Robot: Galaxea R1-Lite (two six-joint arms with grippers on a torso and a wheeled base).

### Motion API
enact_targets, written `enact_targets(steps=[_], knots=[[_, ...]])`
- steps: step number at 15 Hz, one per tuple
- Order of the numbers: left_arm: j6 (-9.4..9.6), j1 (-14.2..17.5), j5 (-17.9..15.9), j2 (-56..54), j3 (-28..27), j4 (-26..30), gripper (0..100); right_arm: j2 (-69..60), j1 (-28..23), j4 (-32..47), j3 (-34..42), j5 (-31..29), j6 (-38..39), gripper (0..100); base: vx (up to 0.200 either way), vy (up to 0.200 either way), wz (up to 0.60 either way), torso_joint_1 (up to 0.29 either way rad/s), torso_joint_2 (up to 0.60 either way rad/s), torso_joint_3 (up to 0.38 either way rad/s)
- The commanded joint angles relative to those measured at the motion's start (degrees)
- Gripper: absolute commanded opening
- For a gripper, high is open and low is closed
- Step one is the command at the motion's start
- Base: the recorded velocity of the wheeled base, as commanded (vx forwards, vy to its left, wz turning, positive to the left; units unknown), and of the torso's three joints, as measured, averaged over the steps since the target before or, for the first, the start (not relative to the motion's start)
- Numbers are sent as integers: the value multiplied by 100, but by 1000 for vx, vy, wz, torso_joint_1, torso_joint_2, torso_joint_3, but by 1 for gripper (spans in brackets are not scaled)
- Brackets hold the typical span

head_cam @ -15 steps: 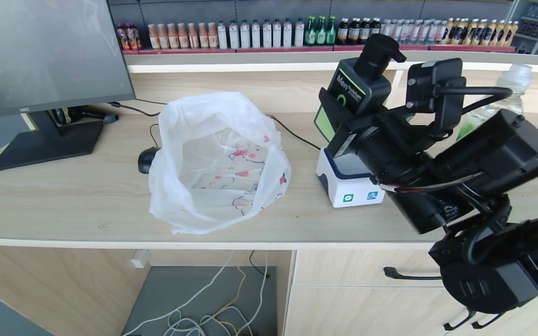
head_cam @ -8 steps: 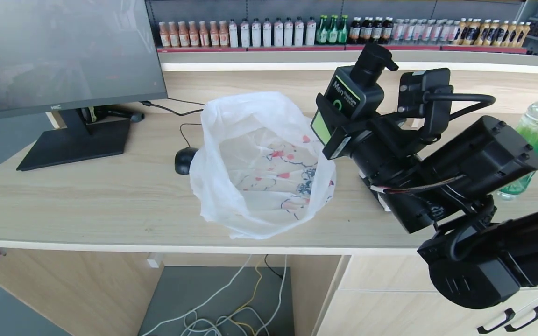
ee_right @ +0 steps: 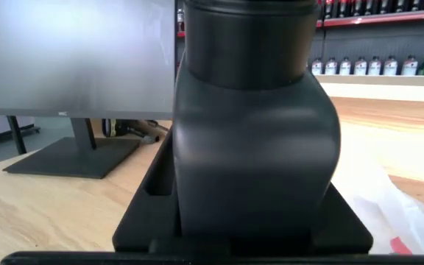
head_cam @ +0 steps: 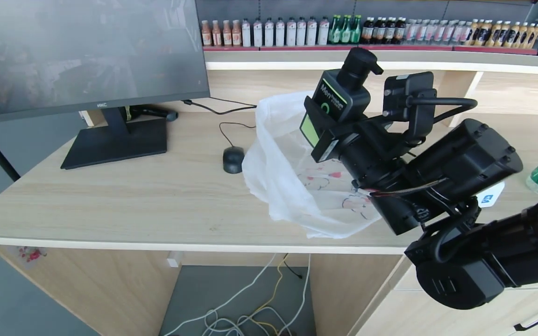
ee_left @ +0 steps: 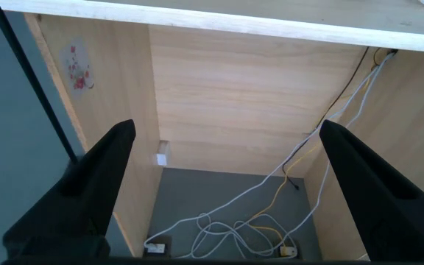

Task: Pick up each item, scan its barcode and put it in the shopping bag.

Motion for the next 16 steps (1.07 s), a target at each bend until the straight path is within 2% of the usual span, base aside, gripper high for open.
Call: enact_targets(steps=[1, 4, 9, 12, 14, 16], knots=[[15, 0, 0, -2, 0, -2, 100, 44, 50, 16, 10, -19, -10, 0, 0, 0, 0, 0, 0, 0], [15, 0, 0, -2, 0, -2, 100, -35, -12, 297, -96, -89, -1, 0, 0, 0, 0, 0, 0, 0], [15, 0, 0, -2, 0, -2, 100, -334, -100, 2239, -1001, -98, -1, 0, 0, 0, 0, 0, 0, 0], [15, 0, 0, -2, 0, -2, 100, -325, -170, 3136, -1335, -98, -1, 0, 0, 0, 0, 0, 0, 0], [15, 0, 0, -2, 0, -2, 100, -272, -319, 3558, -1572, -89, -1, 0, 0, 0, 0, 0, 0, 0], [15, 0, 0, -2, 0, -2, 100, -149, -460, 3663, -1634, -81, -1, 0, 0, 0, 0, 0, 0, 0]])
